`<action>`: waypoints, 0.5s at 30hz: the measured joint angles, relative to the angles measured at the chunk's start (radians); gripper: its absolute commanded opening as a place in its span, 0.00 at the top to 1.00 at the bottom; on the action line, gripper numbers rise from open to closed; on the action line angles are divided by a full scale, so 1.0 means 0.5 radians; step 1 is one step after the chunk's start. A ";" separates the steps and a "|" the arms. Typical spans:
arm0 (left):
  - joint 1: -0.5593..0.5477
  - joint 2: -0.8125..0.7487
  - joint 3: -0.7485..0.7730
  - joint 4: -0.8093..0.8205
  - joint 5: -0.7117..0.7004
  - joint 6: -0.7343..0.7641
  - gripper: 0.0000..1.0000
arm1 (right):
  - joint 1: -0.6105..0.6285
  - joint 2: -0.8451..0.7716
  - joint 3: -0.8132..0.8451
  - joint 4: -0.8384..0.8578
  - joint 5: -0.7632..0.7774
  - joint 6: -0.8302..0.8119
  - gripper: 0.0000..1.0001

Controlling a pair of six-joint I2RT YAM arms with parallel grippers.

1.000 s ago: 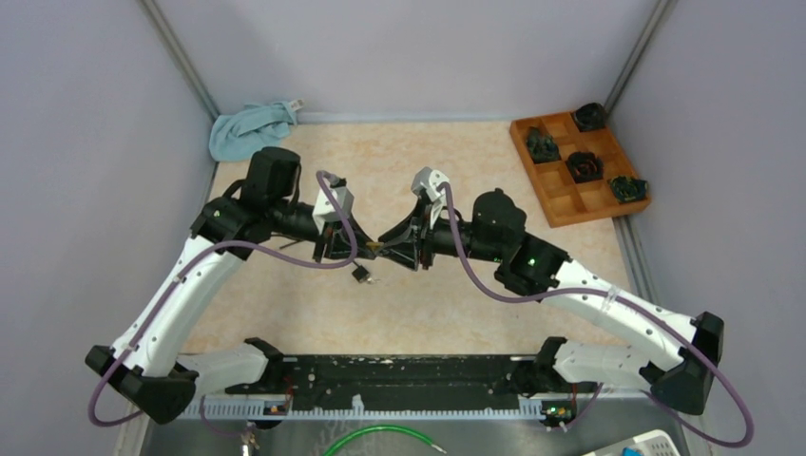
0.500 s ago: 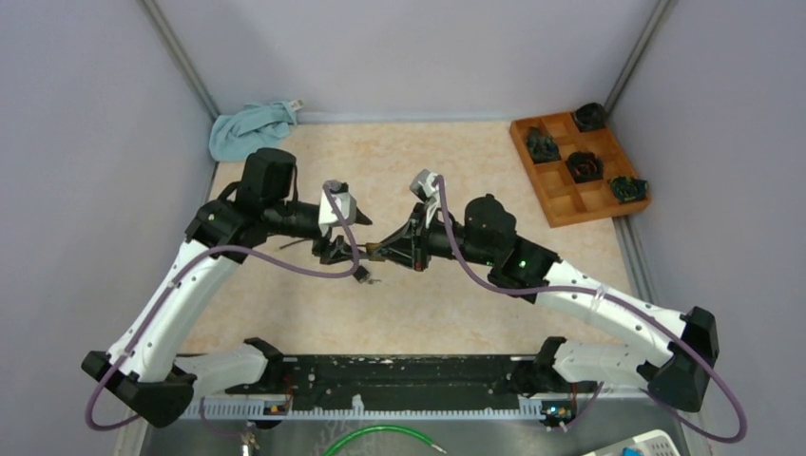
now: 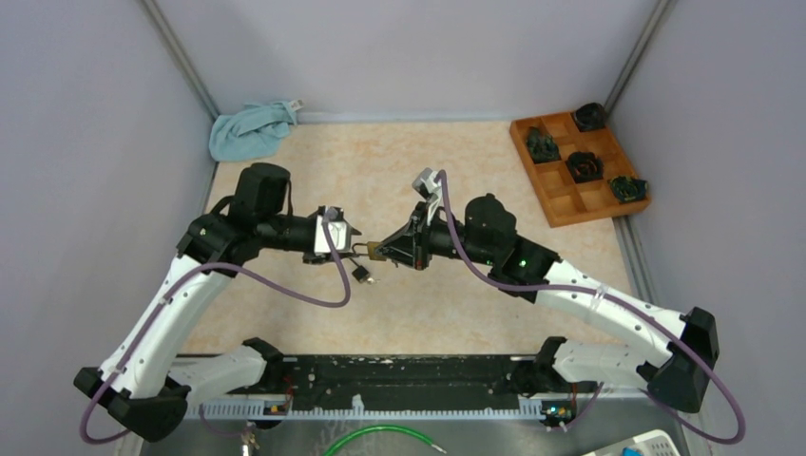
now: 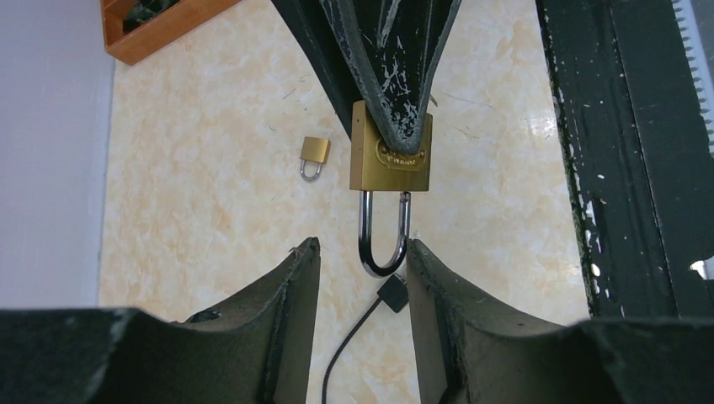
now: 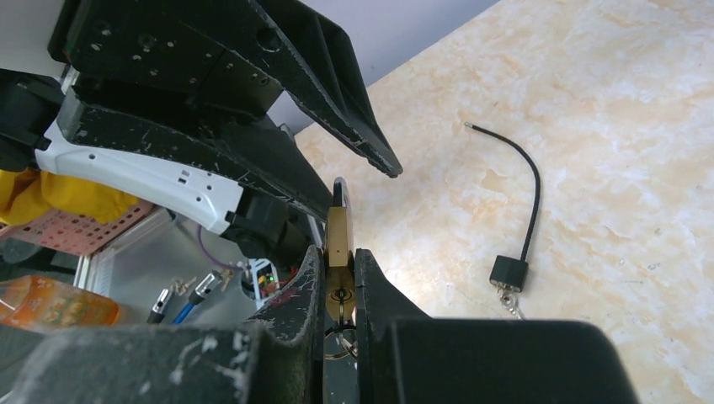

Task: Unlock with the key
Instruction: Unlock the lock, then place the lock at the center of the board.

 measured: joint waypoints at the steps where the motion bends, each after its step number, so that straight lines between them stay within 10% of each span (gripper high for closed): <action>1: 0.000 0.001 -0.005 -0.002 -0.003 0.011 0.54 | 0.000 0.000 0.000 0.000 -0.001 0.002 1.00; 10: 0.000 -0.008 -0.079 0.075 -0.073 0.083 0.95 | -0.019 0.024 -0.001 0.026 -0.035 0.114 1.00; 15: -0.010 -0.143 -0.300 0.306 -0.233 0.235 0.88 | -0.130 0.140 -0.052 0.170 -0.145 0.388 1.00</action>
